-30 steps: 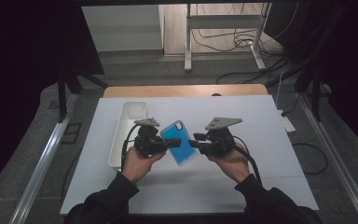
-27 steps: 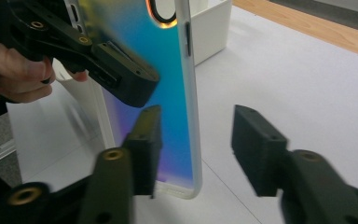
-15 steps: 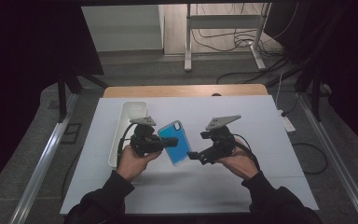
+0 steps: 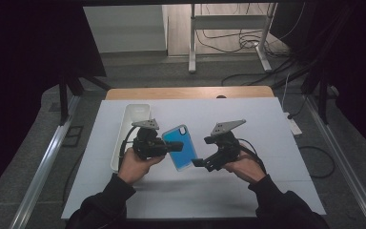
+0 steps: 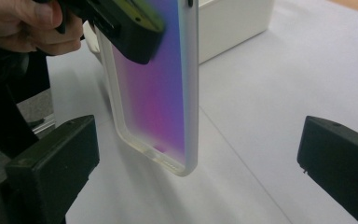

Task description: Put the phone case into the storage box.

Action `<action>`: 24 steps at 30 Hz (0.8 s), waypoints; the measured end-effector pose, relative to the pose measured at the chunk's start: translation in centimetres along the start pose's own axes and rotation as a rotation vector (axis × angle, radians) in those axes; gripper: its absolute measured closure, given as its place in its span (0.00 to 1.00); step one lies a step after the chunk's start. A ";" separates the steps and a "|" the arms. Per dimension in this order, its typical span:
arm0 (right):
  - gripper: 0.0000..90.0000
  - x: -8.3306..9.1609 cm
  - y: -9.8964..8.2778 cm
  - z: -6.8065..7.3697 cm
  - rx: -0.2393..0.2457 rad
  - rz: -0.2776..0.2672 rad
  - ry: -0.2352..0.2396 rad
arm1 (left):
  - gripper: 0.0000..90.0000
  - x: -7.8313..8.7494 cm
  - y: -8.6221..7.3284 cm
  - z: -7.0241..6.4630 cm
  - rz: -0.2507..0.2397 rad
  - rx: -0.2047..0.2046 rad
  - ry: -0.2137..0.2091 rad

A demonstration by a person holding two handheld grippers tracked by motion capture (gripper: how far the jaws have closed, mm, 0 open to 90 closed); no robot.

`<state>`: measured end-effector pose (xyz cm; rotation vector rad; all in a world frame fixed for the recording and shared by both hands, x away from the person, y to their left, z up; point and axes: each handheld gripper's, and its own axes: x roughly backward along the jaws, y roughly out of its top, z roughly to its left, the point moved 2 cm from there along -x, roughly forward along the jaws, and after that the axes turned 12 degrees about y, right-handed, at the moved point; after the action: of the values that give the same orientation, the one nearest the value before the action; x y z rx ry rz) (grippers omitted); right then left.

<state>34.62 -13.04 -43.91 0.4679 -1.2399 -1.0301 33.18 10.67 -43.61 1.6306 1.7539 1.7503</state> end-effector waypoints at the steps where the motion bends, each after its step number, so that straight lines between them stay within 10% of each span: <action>1: 0.00 -0.1 0.0 0.0 -0.004 0.001 0.007 | 0.95 0.0 0.0 -0.1 -0.003 -0.006 -0.014; 19: 0.01 -1.8 -0.3 1.1 -0.024 0.061 0.086 | 0.95 -0.4 0.5 -1.7 -0.007 -0.083 -0.111; 24: 0.22 -1.7 -0.1 1.6 -0.006 0.062 0.106 | 0.95 -0.4 0.6 -2.1 -0.009 -0.098 -0.129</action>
<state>33.16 -11.33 -44.45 0.4704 -1.1493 -0.9445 32.12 8.94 -42.79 1.6525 1.5903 1.6595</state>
